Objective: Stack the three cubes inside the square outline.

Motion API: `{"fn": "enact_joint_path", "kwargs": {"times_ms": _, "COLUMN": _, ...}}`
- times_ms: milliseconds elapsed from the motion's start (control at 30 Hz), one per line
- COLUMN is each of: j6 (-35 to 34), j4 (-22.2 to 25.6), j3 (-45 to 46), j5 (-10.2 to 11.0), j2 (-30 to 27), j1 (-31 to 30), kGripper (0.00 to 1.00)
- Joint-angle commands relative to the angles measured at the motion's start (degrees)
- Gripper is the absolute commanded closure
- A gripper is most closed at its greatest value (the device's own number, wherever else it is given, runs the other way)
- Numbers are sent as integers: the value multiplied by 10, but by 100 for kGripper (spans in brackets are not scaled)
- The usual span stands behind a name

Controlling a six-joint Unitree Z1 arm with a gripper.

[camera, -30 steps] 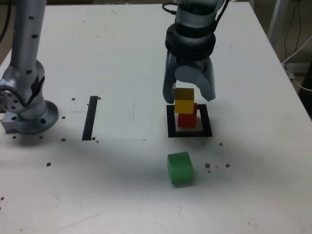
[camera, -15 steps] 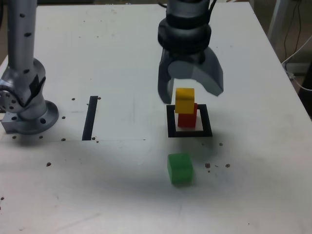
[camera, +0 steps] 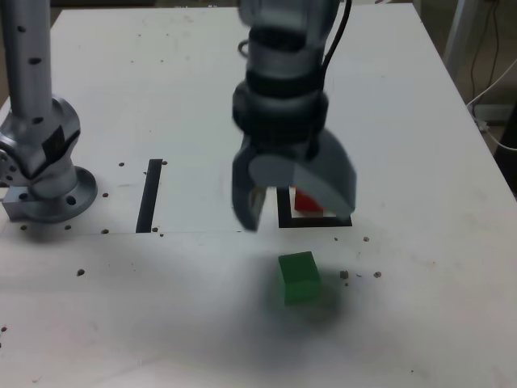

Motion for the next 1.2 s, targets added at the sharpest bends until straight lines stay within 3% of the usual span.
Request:
{"fn": "enact_joint_path", "kwargs": {"times_ms": 0, "j6": -27, "j4": -9, "j3": 12, "j5": -3, "j2": -1, "j1": -11, "kGripper": 0}}
{"fn": "enact_joint_path", "kwargs": {"times_ms": 300, "j6": -131, "j4": -44, "j3": 43, "j5": -17, "j2": 16, "j1": -40, "kGripper": 2}}
{"fn": "enact_joint_path", "kwargs": {"times_ms": 500, "j6": -146, "j4": -73, "j3": 49, "j5": -21, "j2": 37, "j1": -41, "kGripper": 5}}
{"fn": "enact_joint_path", "kwargs": {"times_ms": 767, "j6": -156, "j4": -94, "j3": 44, "j5": -10, "j2": 69, "j1": -42, "kGripper": 13}}
{"fn": "enact_joint_path", "kwargs": {"times_ms": 1000, "j6": -165, "j4": -101, "j3": 37, "j5": 10, "j2": 78, "j1": -42, "kGripper": 34}}
{"fn": "enact_joint_path", "kwargs": {"times_ms": 1167, "j6": -172, "j4": -104, "j3": 35, "j5": 6, "j2": 79, "j1": -42, "kGripper": 49}}
